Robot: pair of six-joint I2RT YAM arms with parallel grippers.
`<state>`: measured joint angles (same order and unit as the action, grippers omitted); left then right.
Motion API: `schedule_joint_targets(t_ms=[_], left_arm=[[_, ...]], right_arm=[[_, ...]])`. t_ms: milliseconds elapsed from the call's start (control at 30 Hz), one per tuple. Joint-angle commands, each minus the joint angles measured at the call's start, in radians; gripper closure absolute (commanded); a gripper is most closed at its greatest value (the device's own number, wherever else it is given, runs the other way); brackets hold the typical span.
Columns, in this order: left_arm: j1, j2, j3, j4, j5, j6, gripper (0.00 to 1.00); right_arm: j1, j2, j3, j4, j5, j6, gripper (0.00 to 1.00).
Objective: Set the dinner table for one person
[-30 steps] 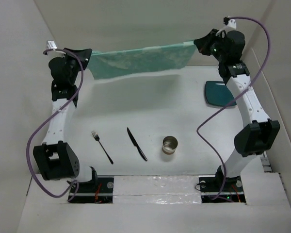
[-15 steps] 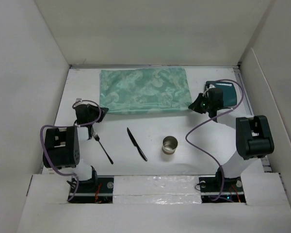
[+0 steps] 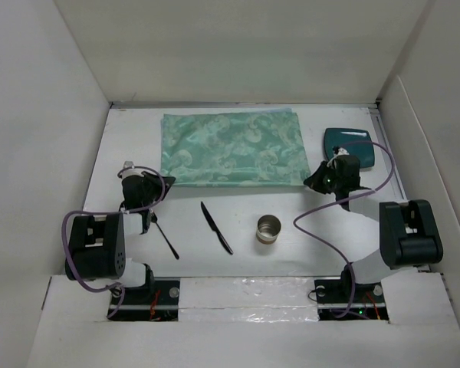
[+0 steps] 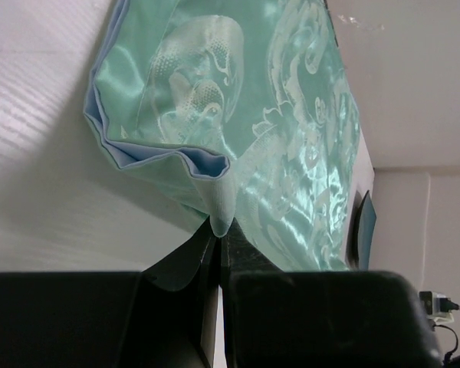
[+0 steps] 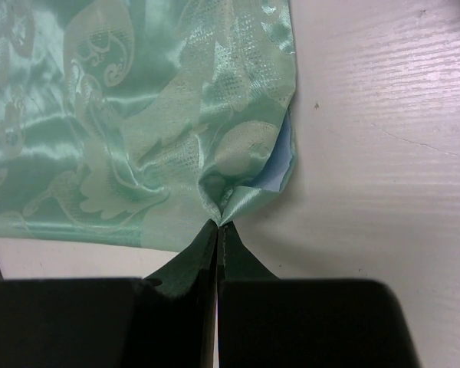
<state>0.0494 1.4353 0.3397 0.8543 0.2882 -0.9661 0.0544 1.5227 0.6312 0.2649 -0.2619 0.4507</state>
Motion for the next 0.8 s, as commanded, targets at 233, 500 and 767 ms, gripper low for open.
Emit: schedule_joint_targets(t_ms=[233,500,767], left_arm=[[0.007,-0.098,-0.037,-0.096,-0.063,0.086,0.77],[0.007,-0.107,-0.054,-0.116,-0.044,0.096,0.82],[0.007,-0.293,-0.079,-0.250,-0.144,0.076,0.79]], right_arm=[[-0.022,-0.108,-0.070,0.013,0.069,-0.001,0.93],[-0.022,-0.137,-0.077,-0.022,0.076,-0.013,0.79],[0.027,-0.174,-0.071,-0.067,0.078,-0.020,0.74]])
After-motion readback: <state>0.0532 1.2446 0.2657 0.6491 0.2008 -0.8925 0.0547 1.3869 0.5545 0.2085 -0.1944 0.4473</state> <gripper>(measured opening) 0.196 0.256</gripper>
